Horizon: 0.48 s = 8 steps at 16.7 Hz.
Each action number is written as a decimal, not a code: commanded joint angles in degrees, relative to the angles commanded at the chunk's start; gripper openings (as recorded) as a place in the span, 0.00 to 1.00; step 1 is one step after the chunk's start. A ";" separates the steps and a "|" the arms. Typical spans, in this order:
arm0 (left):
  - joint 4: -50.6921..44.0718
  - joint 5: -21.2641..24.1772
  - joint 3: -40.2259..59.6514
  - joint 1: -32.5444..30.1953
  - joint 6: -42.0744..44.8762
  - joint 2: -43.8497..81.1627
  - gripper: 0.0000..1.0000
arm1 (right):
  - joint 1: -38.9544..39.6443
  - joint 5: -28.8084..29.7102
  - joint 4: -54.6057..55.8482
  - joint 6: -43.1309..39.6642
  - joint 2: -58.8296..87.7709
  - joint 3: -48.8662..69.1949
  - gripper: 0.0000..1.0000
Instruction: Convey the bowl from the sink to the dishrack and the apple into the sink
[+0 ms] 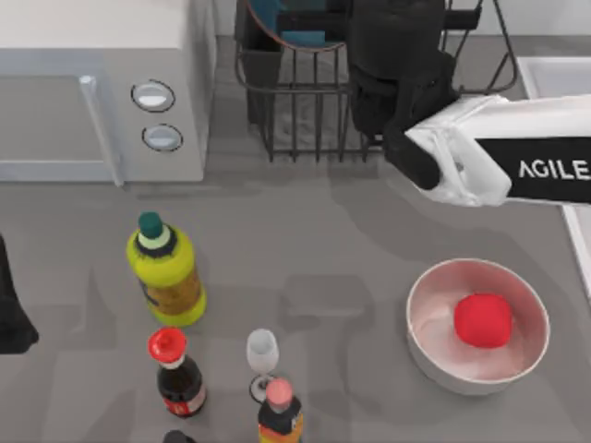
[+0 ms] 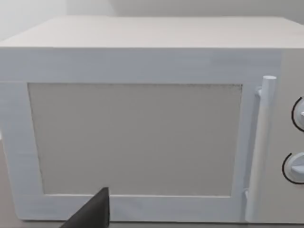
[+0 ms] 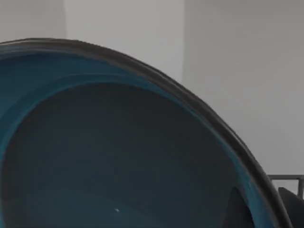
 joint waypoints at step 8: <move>0.00 0.00 0.00 0.00 0.00 0.00 1.00 | 0.00 0.00 0.00 0.00 0.00 0.00 0.98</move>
